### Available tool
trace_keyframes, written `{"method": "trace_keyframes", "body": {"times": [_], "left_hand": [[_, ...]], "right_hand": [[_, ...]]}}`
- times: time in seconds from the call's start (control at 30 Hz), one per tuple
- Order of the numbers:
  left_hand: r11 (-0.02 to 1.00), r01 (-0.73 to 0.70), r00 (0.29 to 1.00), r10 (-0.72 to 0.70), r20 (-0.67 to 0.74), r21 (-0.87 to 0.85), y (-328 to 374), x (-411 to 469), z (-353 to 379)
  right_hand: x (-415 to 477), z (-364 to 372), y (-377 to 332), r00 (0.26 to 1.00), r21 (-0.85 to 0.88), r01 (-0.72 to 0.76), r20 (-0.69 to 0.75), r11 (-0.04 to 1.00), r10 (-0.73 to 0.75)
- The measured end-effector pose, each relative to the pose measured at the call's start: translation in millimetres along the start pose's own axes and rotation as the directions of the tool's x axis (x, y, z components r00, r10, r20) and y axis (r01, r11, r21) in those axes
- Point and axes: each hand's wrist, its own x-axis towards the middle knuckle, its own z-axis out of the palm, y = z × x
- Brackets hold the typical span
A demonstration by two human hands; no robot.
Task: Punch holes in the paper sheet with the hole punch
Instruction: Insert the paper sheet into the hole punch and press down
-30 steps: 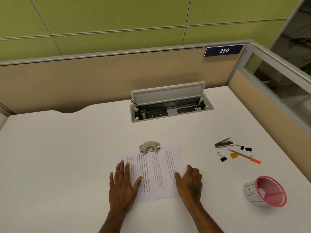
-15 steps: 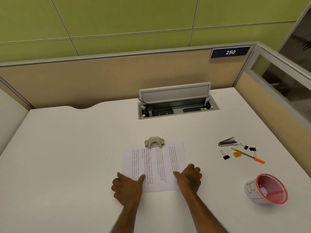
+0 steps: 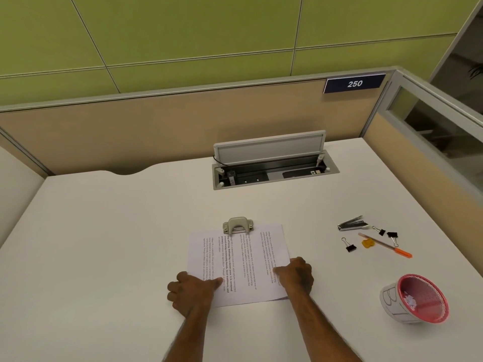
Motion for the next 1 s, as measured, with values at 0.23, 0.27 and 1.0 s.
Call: {"method": "trace_keyframes", "body": {"times": [0.23, 0.27, 1.0], "left_hand": [[1.000, 0.015, 0.999, -0.015, 0.050, -0.012, 3.2, 5.6, -3.4], [1.000, 0.017, 0.998, -0.016, 0.060, -0.007, 3.7, 6.6, -3.9], [0.960, -0.024, 0.997, 0.045, 0.070, -0.279, -9.8, 16.8, -15.2]], "right_hand": [[6.0, -4.9, 3.4, 0.998, 0.099, 0.059, 0.023, 0.993, -0.062], [7.2, -5.5, 4.1, 0.997, 0.114, 0.063, 0.028, 0.991, -0.067], [18.8, -9.4, 10.4, 0.989, 0.228, 0.056, 0.121, 0.972, -0.086]]}}
